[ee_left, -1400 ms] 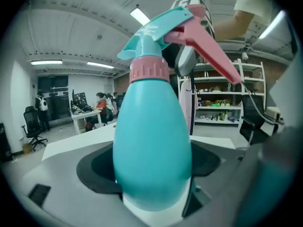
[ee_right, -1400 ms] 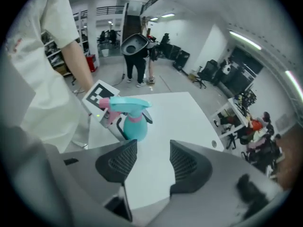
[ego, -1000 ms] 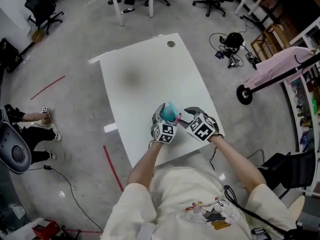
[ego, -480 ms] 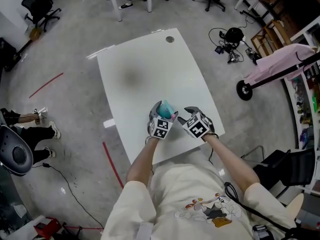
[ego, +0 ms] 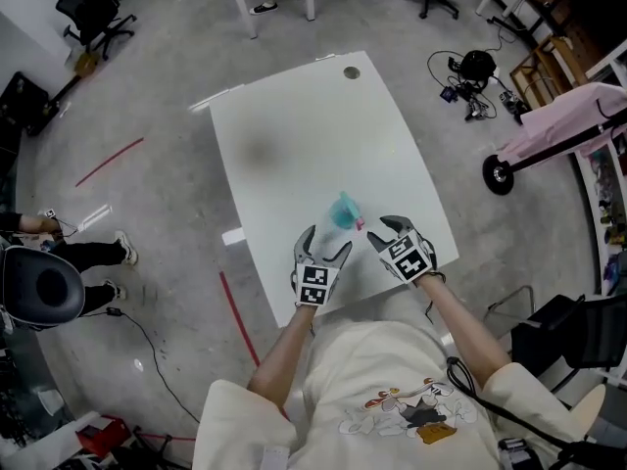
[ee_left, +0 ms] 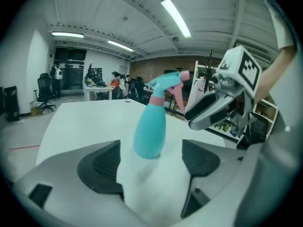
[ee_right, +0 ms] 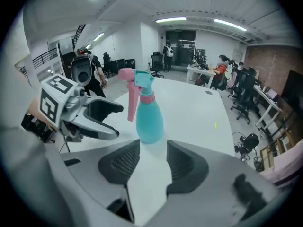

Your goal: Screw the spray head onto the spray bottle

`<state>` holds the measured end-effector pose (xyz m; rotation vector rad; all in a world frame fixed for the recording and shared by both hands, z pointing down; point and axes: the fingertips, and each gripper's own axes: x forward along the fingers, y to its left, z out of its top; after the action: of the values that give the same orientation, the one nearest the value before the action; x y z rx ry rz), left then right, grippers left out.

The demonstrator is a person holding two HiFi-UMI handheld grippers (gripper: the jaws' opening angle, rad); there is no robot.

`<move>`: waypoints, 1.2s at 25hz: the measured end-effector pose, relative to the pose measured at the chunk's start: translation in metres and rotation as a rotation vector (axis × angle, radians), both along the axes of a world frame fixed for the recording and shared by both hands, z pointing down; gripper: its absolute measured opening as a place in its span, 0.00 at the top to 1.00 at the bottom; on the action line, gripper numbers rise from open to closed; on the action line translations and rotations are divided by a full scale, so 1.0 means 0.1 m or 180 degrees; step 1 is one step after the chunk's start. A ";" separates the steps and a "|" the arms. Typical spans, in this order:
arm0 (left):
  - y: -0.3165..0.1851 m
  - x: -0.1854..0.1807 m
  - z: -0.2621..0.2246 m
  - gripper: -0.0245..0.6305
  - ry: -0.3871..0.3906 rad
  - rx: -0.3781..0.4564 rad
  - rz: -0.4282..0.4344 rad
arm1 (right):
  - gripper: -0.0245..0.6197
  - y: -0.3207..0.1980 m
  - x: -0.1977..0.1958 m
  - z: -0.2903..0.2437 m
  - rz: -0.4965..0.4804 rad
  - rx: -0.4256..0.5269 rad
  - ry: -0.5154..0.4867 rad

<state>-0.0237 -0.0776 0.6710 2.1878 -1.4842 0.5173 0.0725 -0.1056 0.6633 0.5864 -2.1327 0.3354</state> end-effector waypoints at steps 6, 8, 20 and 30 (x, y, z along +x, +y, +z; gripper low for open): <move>0.41 -0.11 -0.47 0.92 -0.0222 -0.0319 -0.0689 | 0.94 0.04 0.11 -0.34 0.0309 0.0356 -0.0338; 0.42 0.01 -0.69 0.95 -0.0073 -0.0345 -0.0755 | 0.95 0.11 0.11 -0.41 0.0290 0.0323 -0.0435; 0.29 0.32 -0.99 0.96 -0.0518 -0.0298 -0.0674 | 0.95 0.08 0.17 -0.58 0.0215 0.0202 -0.0804; 0.30 0.45 -1.01 0.96 -0.0614 -0.0281 -0.0601 | 0.95 0.11 0.12 -0.67 0.0103 0.0216 -0.0882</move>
<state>0.0215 -0.0472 0.5704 1.9509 -1.7125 0.7304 0.0844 -0.0944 0.5965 0.6447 -2.4102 0.3815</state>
